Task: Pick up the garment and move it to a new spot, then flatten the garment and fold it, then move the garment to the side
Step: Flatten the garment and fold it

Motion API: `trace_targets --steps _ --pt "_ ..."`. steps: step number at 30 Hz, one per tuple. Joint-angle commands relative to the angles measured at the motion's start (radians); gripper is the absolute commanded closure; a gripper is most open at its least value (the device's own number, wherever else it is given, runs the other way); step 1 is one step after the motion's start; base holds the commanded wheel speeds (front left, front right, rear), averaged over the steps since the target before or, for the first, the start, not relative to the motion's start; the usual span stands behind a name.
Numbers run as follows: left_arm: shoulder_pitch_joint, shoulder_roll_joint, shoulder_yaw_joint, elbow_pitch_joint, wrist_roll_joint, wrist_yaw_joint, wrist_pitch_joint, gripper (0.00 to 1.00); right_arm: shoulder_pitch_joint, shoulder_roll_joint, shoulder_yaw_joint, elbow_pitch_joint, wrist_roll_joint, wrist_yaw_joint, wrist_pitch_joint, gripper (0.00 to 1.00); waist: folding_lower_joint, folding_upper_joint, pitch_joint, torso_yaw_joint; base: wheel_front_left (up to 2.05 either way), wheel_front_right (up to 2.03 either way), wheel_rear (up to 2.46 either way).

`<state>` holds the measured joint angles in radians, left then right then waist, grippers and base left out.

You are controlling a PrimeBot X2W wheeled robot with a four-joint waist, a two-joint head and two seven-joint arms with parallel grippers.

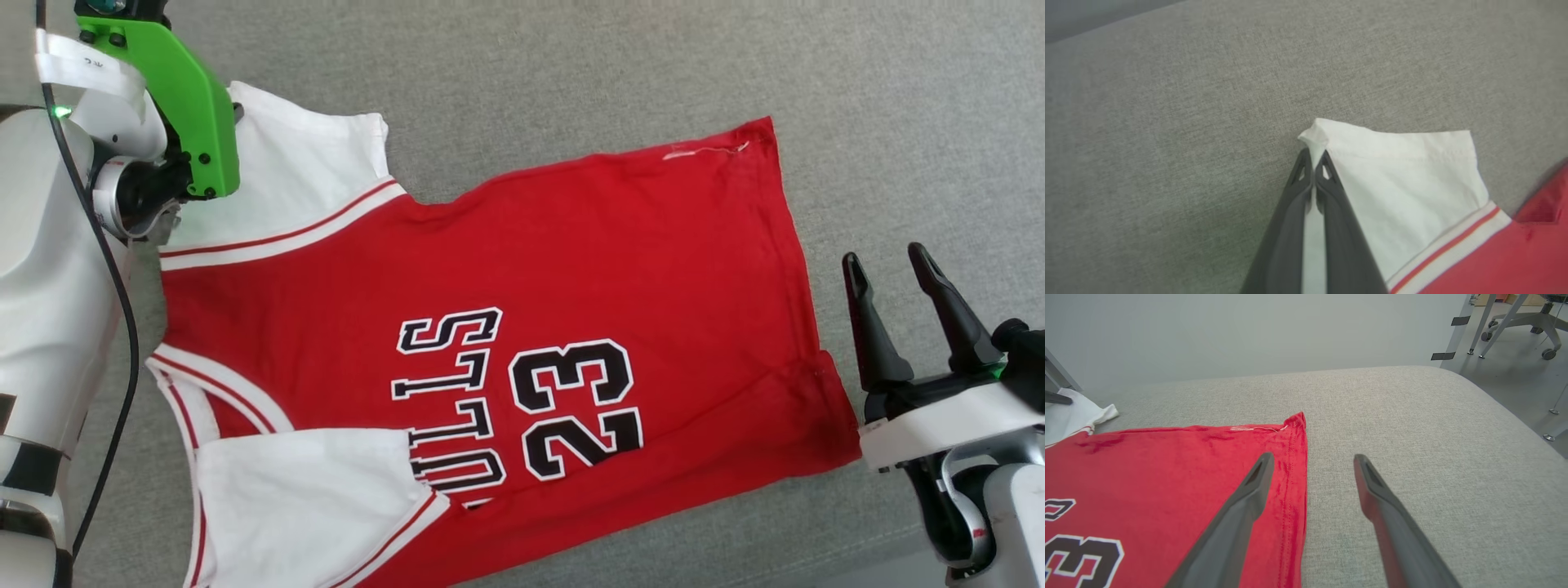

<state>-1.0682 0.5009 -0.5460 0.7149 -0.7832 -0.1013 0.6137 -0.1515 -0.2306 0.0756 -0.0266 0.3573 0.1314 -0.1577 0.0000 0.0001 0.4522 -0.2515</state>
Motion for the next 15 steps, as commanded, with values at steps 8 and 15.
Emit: trace_targets --steps 8,15 --pt "0.075 -0.029 0.014 -0.147 -0.04 -0.004 -0.064 1.0 -0.002 -0.073 -0.028 -0.03 0.006 -0.001 0.121 0.0 0.0 -0.0001 -0.119 0.11 0.0 0.0 0.0" --pt "0.179 -0.002 0.009 -0.37 -0.048 0.027 -0.068 1.0 -0.047 -0.153 -0.032 -0.047 0.071 -0.001 0.356 0.0 0.0 -0.0001 -0.146 0.17 0.0 0.0 0.0"
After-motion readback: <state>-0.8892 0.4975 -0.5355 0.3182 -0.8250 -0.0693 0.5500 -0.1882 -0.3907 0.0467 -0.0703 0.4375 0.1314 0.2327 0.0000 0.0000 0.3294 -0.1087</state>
